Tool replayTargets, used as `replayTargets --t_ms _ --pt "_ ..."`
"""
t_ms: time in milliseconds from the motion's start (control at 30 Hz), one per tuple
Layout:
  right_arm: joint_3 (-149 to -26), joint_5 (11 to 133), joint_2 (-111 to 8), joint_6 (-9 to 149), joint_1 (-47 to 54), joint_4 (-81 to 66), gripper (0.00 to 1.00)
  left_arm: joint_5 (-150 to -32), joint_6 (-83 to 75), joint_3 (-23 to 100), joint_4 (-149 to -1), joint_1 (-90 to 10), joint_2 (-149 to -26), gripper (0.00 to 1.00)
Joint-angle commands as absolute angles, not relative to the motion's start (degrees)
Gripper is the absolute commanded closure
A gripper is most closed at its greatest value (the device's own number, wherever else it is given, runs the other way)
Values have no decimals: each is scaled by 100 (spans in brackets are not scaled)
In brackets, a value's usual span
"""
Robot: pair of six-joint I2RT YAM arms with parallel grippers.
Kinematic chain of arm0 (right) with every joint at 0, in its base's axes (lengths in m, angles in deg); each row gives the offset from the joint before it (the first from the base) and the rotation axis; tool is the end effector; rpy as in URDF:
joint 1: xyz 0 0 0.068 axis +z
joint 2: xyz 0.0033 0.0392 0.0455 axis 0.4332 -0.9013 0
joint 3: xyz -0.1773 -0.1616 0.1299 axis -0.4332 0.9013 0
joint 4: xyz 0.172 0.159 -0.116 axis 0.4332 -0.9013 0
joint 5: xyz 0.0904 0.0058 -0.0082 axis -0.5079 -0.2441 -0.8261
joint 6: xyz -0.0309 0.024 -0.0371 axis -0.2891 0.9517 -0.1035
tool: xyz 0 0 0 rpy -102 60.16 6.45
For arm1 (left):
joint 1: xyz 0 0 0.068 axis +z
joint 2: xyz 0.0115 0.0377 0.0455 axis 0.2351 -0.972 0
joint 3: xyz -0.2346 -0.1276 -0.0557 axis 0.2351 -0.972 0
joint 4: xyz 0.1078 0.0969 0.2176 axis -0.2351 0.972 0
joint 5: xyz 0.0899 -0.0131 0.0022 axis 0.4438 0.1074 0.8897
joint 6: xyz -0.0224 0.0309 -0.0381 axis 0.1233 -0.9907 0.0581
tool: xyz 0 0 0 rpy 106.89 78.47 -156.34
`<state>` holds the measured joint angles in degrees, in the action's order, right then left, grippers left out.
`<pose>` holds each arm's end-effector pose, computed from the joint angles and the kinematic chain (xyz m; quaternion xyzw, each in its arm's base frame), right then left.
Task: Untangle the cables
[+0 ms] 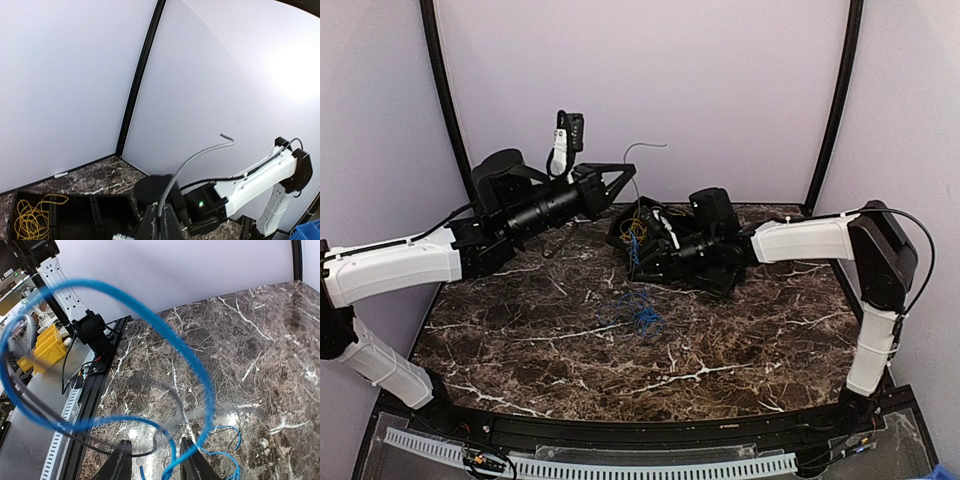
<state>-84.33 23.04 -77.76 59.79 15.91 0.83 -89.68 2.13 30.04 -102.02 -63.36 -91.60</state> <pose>0.2926 0.2992 0.2337 -0.5154 0.5997 0.5314 0.3039 0.2100 -0.2547 0.3895 0.2151 0.5828 -0.4681 0.6285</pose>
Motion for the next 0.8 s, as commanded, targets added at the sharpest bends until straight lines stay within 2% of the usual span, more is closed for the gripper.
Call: replayTargets --t_ms 0,400,467,600,767 --pt "-8349 2230 -8055 5743 1619 -165 68 -9239 133 3893 -10248 -6365 -8845 100" --pt "-8205 2787 -8665 5354 1375 -1311 75 -9329 -411 5838 -9709 -6374 -9148 100" --pt "-8061 2952 -8629 5408 1302 -1188 79 -9337 -406 6020 -9693 -6370 -9226 100" --pt "-8017 3194 -8727 5569 1135 -1260 100 -9392 -456 6489 -9590 -6378 -9362 100" --pt "-7944 3135 -8627 5236 1019 -1687 100 -9271 -544 7420 -9238 -6372 -9641 100"
